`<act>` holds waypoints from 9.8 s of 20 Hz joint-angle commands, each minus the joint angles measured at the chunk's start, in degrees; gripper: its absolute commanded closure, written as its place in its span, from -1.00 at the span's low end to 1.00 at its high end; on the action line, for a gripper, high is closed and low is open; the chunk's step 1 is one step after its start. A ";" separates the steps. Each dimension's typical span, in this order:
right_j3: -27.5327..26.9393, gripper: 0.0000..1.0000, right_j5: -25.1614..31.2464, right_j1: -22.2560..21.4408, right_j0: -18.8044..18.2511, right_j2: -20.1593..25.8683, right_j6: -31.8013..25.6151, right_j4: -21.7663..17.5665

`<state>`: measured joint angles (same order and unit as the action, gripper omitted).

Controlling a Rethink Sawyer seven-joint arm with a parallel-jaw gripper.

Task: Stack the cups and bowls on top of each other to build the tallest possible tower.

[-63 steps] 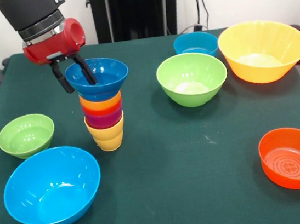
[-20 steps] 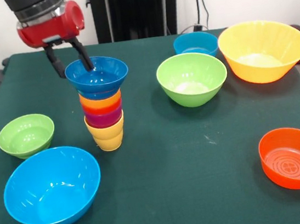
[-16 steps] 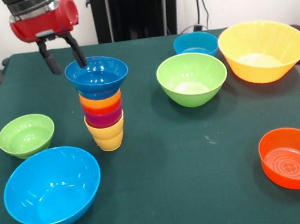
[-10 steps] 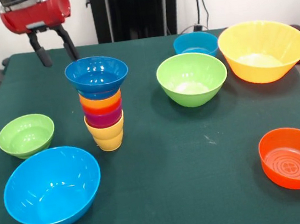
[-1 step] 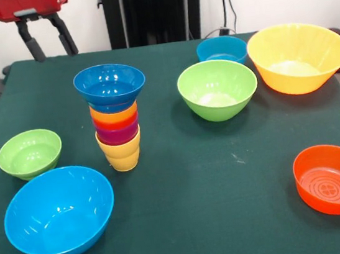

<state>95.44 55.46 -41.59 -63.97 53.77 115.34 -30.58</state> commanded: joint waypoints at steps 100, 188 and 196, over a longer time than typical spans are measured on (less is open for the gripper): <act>-11.27 -1.00 -10.25 16.79 -0.42 -7.70 -17.97 -22.41; -14.62 1.00 -16.19 24.65 -2.70 -10.22 -22.02 -27.50; -12.94 1.00 -12.20 20.17 -1.76 -9.53 -22.20 -24.42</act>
<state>82.57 40.82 -18.84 -67.63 46.21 110.39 -53.32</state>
